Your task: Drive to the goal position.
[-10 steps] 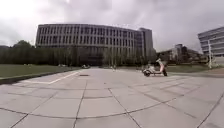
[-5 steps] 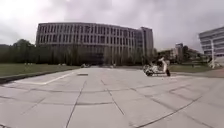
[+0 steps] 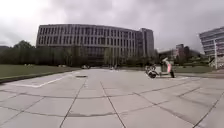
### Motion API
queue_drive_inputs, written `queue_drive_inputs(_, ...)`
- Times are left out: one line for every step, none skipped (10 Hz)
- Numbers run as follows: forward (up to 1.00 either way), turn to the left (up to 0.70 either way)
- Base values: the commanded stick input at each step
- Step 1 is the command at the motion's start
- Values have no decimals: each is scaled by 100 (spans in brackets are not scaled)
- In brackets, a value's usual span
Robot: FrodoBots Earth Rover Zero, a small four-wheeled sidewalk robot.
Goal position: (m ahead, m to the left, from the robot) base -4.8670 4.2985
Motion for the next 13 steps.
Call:
queue_drive_inputs(70, 0)
queue_drive_inputs(70, 0)
queue_drive_inputs(70, 0)
queue_drive_inputs(70, 0)
queue_drive_inputs(70, 0)
queue_drive_inputs(70, 16)
queue_drive_inputs(70, 34)
queue_drive_inputs(70, 0)
queue_drive_inputs(70, 0)
queue_drive_inputs(70, 0)
queue_drive_inputs(70, 0)
queue_drive_inputs(70, 0)
queue_drive_inputs(70, 0)
